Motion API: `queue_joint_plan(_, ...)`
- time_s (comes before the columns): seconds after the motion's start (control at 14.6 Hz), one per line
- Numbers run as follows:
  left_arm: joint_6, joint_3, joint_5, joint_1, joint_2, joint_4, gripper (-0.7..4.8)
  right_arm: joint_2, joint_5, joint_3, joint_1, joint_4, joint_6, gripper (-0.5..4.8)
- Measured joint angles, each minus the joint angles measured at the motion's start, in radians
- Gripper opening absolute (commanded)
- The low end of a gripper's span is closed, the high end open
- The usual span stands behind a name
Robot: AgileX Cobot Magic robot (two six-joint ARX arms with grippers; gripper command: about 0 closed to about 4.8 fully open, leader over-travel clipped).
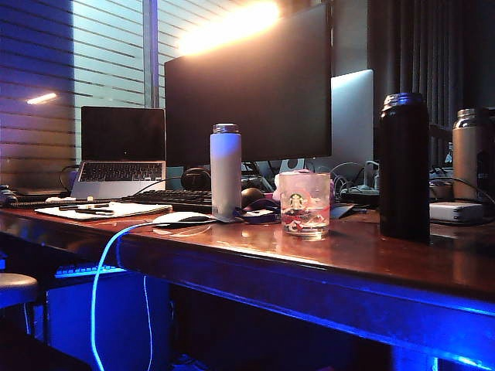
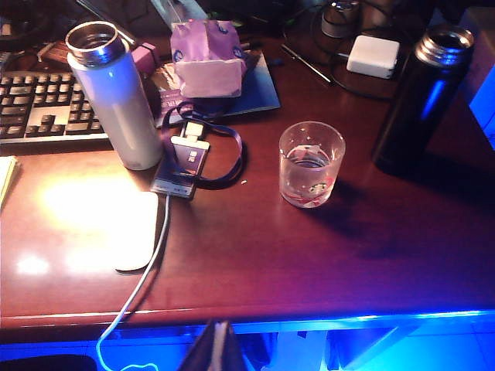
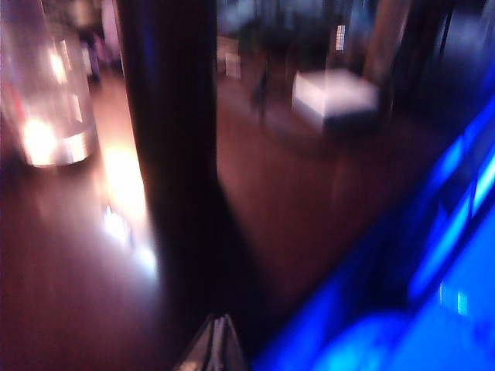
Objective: Pick up the black thermos, pour a little water from inside into the glass cup, then place the black thermos back on the table.
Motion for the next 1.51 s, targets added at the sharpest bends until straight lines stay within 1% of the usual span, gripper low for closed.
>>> queue_joint_plan(0.07, 0.0, 0.0, 0.0, 0.0, 0.0, 0.0, -0.02, -0.032, 0.0, 0.0, -0.005, -0.049, 0.0, -0.01)
queue_joint_plan(0.27, 0.0, 0.0, 0.0, 0.0, 0.0, 0.0, -0.02, -0.145, 0.0, 0.0, -0.074, -0.19, 0.0, -0.01)
queue_joint_plan(0.41, 0.0, 0.0, 0.0, 0.0, 0.0, 0.0, -0.02, -0.205, -0.003, 0.0, -0.111, -0.234, 0.0, -0.01)
queue_joint_plan(0.55, 0.0, 0.0, 0.0, 0.0, 0.0, 0.0, -0.02, -0.254, -0.003, 0.0, -0.112, -0.235, 0.0, -0.01)
queue_joint_plan(1.37, 0.001, 0.0, -0.001, 0.0, 0.0, 0.0, -0.03, -0.258, -0.004, 0.0, -0.11, -0.234, 0.0, -0.01)
queue_joint_plan(1.44, 0.003, 0.0, -0.037, -0.001, 0.0, 0.006, -0.03, -0.258, -0.004, 0.0, -0.11, -0.234, 0.0, -0.01)
queue_joint_plan(1.51, -0.023, 0.0, -0.112, 0.001, -0.003, 0.016, -0.03, -0.257, -0.004, 0.0, -0.11, -0.234, 0.0, -0.01)
